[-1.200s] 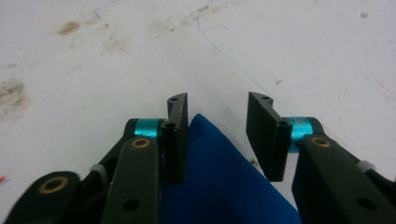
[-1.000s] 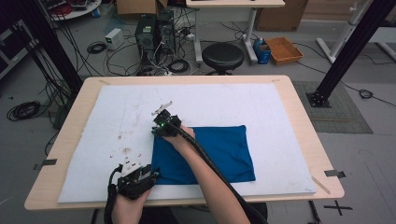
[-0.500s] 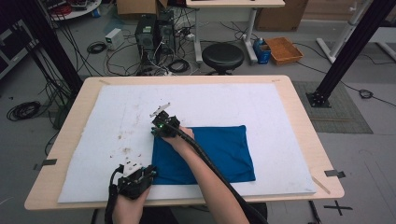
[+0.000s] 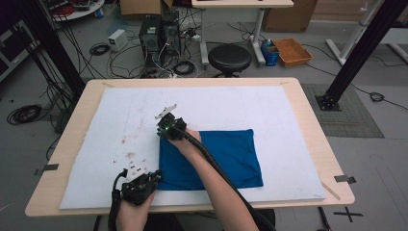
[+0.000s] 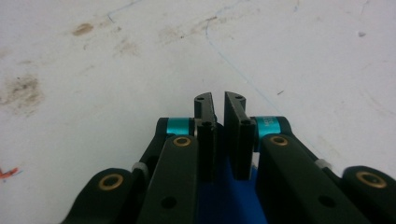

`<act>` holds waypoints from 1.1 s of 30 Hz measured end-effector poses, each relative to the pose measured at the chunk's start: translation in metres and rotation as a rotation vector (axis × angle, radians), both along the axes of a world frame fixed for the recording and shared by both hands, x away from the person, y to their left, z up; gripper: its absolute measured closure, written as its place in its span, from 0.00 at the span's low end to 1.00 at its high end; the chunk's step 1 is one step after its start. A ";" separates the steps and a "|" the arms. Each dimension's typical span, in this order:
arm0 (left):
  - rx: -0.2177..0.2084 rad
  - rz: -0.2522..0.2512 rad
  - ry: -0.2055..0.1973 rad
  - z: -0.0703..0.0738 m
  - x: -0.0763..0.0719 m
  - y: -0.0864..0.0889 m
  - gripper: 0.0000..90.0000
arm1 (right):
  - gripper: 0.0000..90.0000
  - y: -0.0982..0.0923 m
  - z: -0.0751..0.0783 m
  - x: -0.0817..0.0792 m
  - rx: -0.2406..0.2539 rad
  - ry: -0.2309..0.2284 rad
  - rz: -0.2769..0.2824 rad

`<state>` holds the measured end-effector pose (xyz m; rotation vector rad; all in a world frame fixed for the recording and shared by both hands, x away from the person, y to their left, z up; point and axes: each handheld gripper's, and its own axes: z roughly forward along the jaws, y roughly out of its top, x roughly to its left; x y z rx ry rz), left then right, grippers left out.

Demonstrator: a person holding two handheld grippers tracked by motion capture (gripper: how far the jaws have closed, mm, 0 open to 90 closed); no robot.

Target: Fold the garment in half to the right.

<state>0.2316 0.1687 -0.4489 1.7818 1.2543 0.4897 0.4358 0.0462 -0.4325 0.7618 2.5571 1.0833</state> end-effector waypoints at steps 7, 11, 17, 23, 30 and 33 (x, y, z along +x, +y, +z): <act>-0.014 -0.032 -0.036 0.016 -0.003 -0.004 0.97 | 0.97 -0.016 0.019 -0.001 0.056 -0.010 0.009; -0.033 -0.063 -0.058 0.026 -0.004 -0.011 0.97 | 0.97 -0.032 0.032 -0.001 0.099 -0.002 -0.003; -0.045 -0.117 -0.090 0.039 -0.003 -0.032 0.97 | 0.97 -0.062 0.047 0.000 0.158 0.011 -0.003; -0.052 -0.179 -0.103 0.045 0.002 -0.058 0.97 | 0.97 -0.099 0.059 0.002 0.195 0.021 0.011; -0.084 -0.265 -0.103 0.050 0.010 -0.098 0.97 | 0.97 -0.150 0.070 0.003 0.232 0.036 0.025; -0.102 -0.297 -0.097 0.051 0.015 -0.118 0.97 | 0.97 -0.173 0.070 0.004 0.234 0.044 0.014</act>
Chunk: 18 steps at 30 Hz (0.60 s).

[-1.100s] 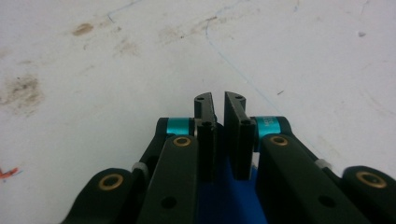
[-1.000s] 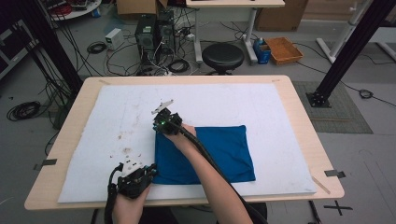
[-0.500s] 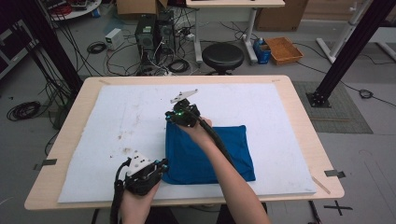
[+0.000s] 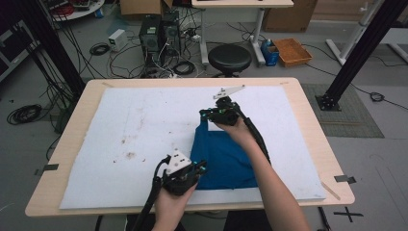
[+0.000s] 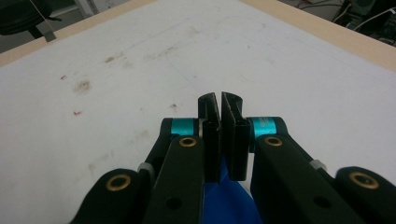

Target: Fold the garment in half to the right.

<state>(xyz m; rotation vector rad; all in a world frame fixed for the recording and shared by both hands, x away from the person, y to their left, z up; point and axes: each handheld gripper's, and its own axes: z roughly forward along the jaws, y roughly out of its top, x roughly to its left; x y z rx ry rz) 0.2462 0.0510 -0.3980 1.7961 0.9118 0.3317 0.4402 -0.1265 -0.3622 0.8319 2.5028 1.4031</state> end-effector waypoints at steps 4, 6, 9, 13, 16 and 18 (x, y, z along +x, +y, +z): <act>-0.021 -0.049 0.002 -0.001 0.007 -0.026 0.97 | 0.97 -0.030 -0.004 0.002 0.013 0.010 -0.014; -0.028 -0.066 0.010 -0.003 0.011 -0.039 0.97 | 0.97 -0.044 -0.007 0.003 0.020 0.017 -0.024; -0.022 -0.091 0.018 -0.007 0.015 -0.058 0.97 | 0.97 -0.061 -0.011 0.004 0.017 0.026 -0.034; -0.006 -0.112 0.034 -0.013 0.021 -0.078 0.97 | 0.97 -0.079 -0.016 0.004 0.011 0.037 -0.044; 0.009 -0.122 0.034 -0.018 0.023 -0.092 0.97 | 0.97 -0.093 -0.020 0.006 0.000 0.043 -0.048; 0.020 -0.130 0.037 -0.021 0.023 -0.099 0.97 | 0.97 -0.101 -0.023 0.006 -0.001 0.051 -0.056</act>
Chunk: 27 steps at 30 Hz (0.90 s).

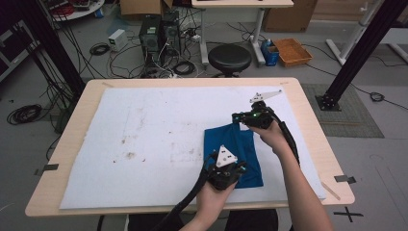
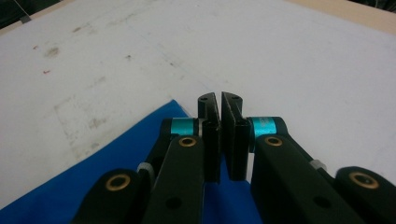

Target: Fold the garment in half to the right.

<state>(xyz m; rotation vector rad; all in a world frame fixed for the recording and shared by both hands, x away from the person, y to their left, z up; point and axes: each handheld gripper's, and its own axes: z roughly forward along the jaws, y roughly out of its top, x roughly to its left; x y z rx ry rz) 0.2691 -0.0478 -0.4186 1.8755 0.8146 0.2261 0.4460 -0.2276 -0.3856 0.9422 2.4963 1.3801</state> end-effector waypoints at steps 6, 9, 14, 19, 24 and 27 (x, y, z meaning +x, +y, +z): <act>0.002 -0.014 0.019 -0.007 0.003 -0.015 0.97 | 0.97 -0.018 -0.009 0.001 -0.043 0.018 -0.013; -0.002 -0.021 0.027 -0.008 0.004 -0.021 0.97 | 0.97 -0.024 -0.012 0.001 -0.048 0.019 -0.019; 0.004 -0.037 0.019 -0.013 0.006 -0.028 0.97 | 0.96 -0.031 -0.019 0.000 -0.070 0.027 -0.044; -0.076 -0.077 -0.050 -0.009 0.001 -0.026 0.75 | 0.91 -0.035 -0.024 -0.001 -0.080 0.026 -0.057; -0.114 -0.078 -0.104 0.009 -0.003 -0.008 0.70 | 0.88 -0.043 -0.023 -0.002 -0.080 0.029 -0.083; -0.114 -0.046 -0.126 0.021 -0.004 0.014 0.68 | 0.83 -0.046 -0.019 -0.005 -0.078 0.021 -0.102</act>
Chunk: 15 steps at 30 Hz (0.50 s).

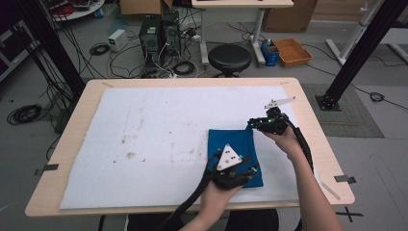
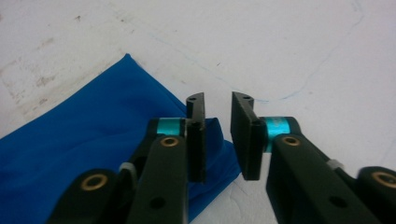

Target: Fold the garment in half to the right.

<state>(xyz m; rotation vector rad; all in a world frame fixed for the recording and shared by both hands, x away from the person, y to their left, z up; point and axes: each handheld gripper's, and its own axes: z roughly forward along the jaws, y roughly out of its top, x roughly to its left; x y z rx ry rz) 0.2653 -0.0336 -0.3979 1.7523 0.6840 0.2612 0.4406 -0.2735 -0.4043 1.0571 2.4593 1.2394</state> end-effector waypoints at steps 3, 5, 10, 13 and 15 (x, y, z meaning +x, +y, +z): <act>-0.004 0.033 -0.017 0.009 0.001 0.029 0.68 | 0.75 0.003 0.008 -0.009 -0.005 -0.015 -0.050; 0.010 0.071 -0.034 0.012 0.002 0.048 0.67 | 0.75 0.009 0.013 -0.016 0.000 -0.031 -0.087; 0.045 0.157 -0.038 0.012 0.004 0.092 0.67 | 0.79 0.028 0.013 -0.036 -0.053 -0.083 -0.203; 0.054 0.191 -0.034 0.010 0.003 0.110 0.67 | 0.81 0.037 0.002 -0.041 -0.105 -0.090 -0.237; 0.064 0.205 -0.033 0.009 0.002 0.119 0.67 | 0.83 0.043 -0.004 -0.044 -0.143 -0.116 -0.264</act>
